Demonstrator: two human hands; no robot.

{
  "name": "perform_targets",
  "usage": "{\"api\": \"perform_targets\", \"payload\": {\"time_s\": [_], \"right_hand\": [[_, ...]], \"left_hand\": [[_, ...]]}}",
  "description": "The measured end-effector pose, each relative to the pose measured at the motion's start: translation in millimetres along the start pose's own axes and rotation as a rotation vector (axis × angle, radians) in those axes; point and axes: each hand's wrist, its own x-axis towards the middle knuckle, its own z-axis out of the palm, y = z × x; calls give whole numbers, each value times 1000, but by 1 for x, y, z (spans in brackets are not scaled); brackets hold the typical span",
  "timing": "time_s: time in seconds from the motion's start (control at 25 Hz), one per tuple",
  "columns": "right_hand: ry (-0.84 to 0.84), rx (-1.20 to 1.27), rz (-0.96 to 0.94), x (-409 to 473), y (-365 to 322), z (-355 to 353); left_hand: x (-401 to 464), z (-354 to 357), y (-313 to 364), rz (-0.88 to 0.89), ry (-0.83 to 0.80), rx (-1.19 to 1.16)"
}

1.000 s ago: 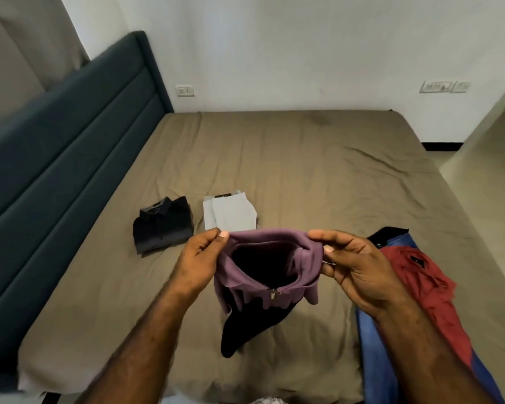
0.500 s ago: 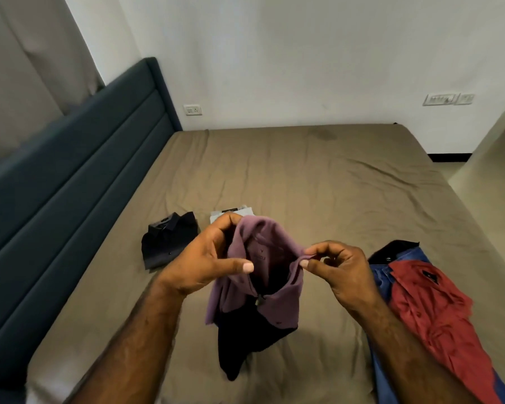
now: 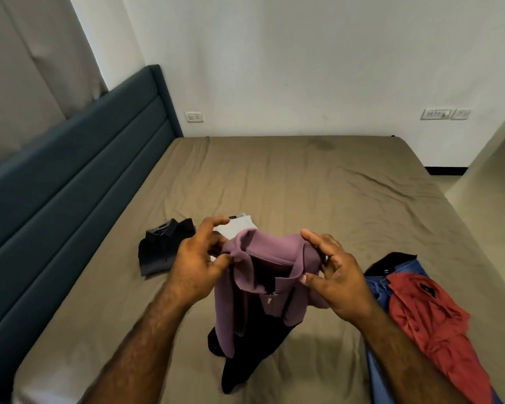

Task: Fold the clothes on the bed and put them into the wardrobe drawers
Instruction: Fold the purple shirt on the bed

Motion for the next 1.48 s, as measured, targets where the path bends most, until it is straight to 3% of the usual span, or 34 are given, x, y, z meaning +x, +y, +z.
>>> {"api": "perform_targets", "payload": {"time_s": [0.2,0.4,0.48,0.6,0.68,0.76,0.84,0.92,1.04,1.2,1.36,1.4,1.48], "right_hand": [[159,-412,19,12,-20,-1],[-82,-590,-76,35,-37,-18],[-116,-577,-75,36,-36,-23],[-110,-354,37,43,-30,-30],[-223,-232,89,49,-30,-32],[-237,-299,78,53,-31,-29],[-90,-409,4,60,-33,-26],[5,-471,-106,72,-41,-33],[-9,-518,-200,91,-60,-52],[-21,-388,-83,110,-81,-59],[21,-335,59,140,-91,-61],[23,-431,60,148,-92,-65],[45,-660,4,164,-102,-74]], "left_hand": [[2,-12,-9,102,109,155],[18,-17,-14,66,36,145],[25,-19,-14,-1,-83,10],[33,-23,-9,-170,-216,-215],[37,-22,-13,-245,-184,-364],[35,-21,-16,-207,-81,-426],[35,-26,-17,-60,-48,-319],[43,-42,-13,83,-127,-107],[59,-64,-4,162,-106,259],[88,-81,1,188,-3,202],[124,-73,5,-130,-64,-183],[131,-74,5,-101,-47,-109],[145,-86,16,95,-162,285]]}}
